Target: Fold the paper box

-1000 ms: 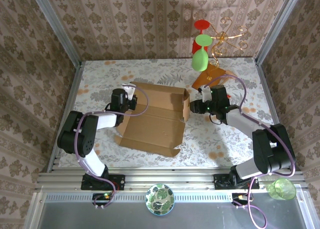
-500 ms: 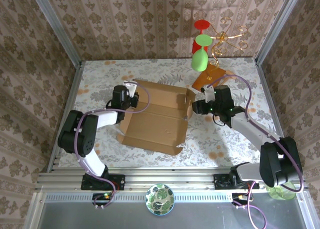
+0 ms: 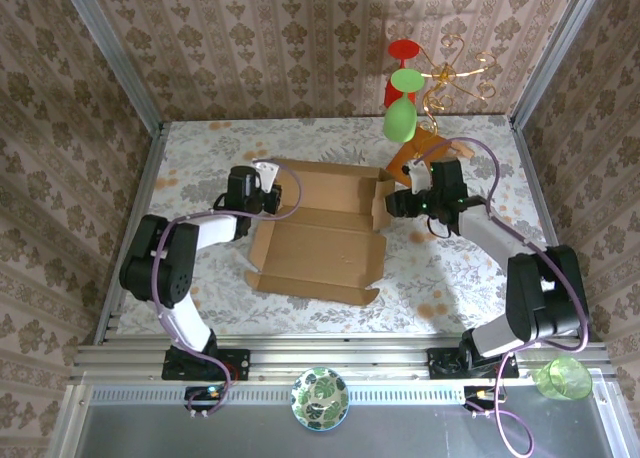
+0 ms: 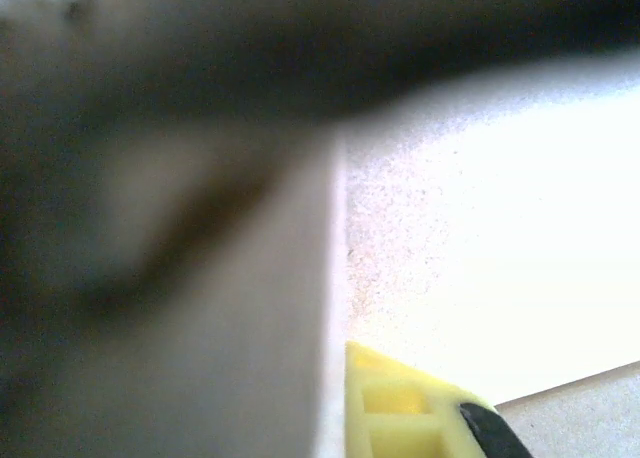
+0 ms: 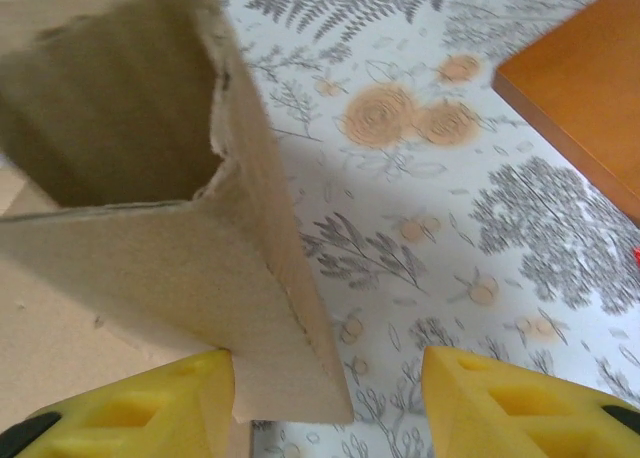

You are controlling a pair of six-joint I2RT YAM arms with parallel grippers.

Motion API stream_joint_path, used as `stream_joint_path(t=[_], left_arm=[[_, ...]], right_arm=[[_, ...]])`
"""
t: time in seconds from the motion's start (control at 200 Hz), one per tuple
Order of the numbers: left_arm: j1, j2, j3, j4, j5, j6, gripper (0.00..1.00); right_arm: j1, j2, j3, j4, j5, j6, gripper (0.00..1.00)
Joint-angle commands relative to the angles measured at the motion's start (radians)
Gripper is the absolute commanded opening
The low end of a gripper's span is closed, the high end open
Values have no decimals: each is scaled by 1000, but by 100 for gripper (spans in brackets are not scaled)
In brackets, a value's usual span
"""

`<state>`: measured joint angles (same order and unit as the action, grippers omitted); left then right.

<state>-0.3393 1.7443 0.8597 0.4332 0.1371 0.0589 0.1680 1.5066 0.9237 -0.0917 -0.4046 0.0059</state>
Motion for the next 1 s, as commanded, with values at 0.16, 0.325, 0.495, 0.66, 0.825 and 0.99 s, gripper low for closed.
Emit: stream_joint_path(t=[0.16, 0.325, 0.495, 0.66, 0.825, 0.99], left_arm=[[3, 30, 63, -22, 63, -14, 0], [4, 33, 61, -21, 60, -13, 0], [4, 28, 49, -19, 58, -11, 0], [3, 24, 36, -14, 53, -15, 0], [4, 21, 35, -14, 44, -14, 0], [3, 18, 31, -14, 48, -11, 0]], right_arm=[[12, 57, 84, -15, -49, -43, 53], [38, 83, 107, 1, 16, -38, 54], [65, 114, 126, 37, 75, -24, 56], [112, 139, 142, 68, 157, -5, 57], [155, 146, 121, 121, 277, 30, 55], [203, 160, 103, 170, 420, 61, 54]])
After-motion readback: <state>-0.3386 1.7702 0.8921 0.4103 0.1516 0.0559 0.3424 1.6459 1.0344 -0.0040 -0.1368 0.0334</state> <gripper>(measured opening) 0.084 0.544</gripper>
